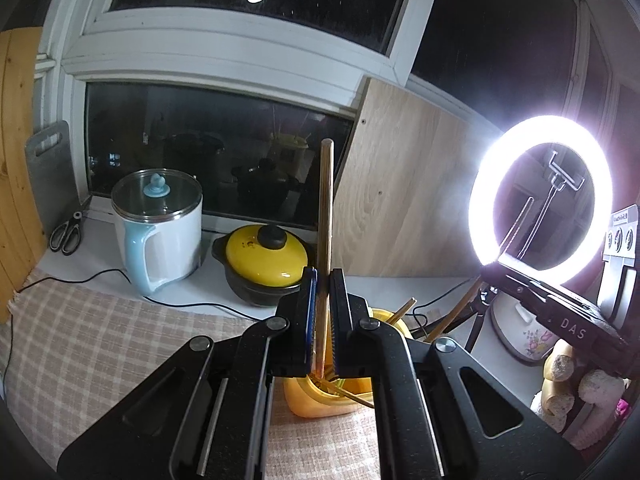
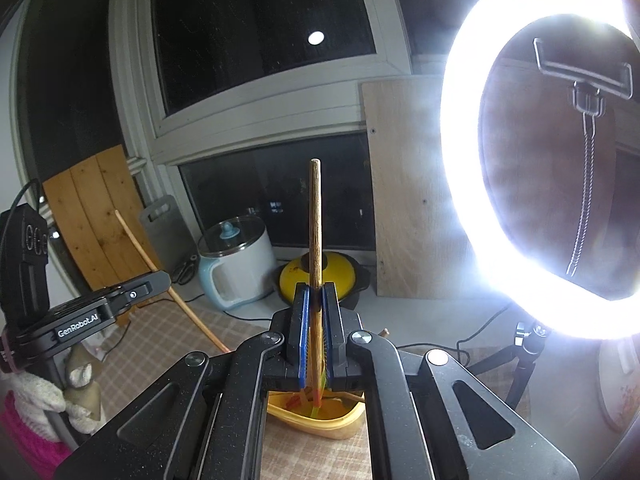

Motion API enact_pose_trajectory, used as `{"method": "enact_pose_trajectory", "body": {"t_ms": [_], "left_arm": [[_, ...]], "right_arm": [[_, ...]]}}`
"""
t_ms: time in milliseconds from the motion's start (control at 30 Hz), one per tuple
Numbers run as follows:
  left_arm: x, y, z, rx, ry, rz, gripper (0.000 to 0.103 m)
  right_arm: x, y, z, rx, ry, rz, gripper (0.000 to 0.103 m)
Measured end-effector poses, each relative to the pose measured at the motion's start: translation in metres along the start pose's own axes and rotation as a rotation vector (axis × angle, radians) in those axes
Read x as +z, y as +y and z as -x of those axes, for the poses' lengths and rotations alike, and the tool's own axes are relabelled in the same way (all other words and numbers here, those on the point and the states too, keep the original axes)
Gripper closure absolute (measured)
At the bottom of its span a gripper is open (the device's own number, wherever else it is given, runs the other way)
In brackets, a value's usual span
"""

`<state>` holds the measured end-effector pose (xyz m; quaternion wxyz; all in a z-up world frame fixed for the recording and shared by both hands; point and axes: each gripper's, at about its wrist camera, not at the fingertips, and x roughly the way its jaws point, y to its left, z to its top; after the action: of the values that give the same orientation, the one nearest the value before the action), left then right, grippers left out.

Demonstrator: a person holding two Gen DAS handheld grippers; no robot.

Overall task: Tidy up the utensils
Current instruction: 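Lift the chopstick in the left tool over the bin while the right tool carries its chopstick there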

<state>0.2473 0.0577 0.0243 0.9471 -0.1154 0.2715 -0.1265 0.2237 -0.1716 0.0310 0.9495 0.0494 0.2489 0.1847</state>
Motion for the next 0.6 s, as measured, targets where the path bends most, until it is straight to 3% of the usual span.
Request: {"method": "enact_pose_trajectory", "body": {"t_ms": [600], "left_arm": [[-0.017,0.004,-0.055,0.006,0.106,-0.009,0.099]], "right_arm": [[-0.023,-0.009,-0.049,0.008,0.123,-0.014,0.099]]}}
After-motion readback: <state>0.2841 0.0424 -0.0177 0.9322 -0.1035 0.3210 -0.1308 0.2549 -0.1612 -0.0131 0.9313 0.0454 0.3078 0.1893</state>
